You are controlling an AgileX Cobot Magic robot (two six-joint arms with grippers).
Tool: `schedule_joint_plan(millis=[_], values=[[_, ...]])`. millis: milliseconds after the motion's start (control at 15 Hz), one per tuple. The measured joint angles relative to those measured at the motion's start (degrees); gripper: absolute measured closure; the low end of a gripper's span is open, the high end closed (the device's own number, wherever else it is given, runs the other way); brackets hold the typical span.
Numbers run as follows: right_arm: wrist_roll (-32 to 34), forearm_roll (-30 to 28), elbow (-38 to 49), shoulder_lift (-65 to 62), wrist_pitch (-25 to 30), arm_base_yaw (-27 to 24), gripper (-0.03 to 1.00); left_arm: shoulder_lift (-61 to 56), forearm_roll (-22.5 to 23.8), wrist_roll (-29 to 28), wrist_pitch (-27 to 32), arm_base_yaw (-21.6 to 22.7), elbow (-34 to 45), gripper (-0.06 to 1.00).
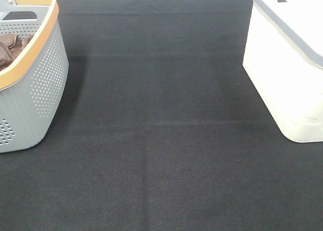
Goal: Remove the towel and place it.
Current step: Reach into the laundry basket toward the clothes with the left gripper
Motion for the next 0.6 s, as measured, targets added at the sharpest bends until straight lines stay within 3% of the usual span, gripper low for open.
schedule_joint_plan(millis=[600], values=[[0.0,0.0,0.0,0.0,0.0,0.0,0.25,0.0,0.0,0.0,0.0,0.0,0.0,0.21]])
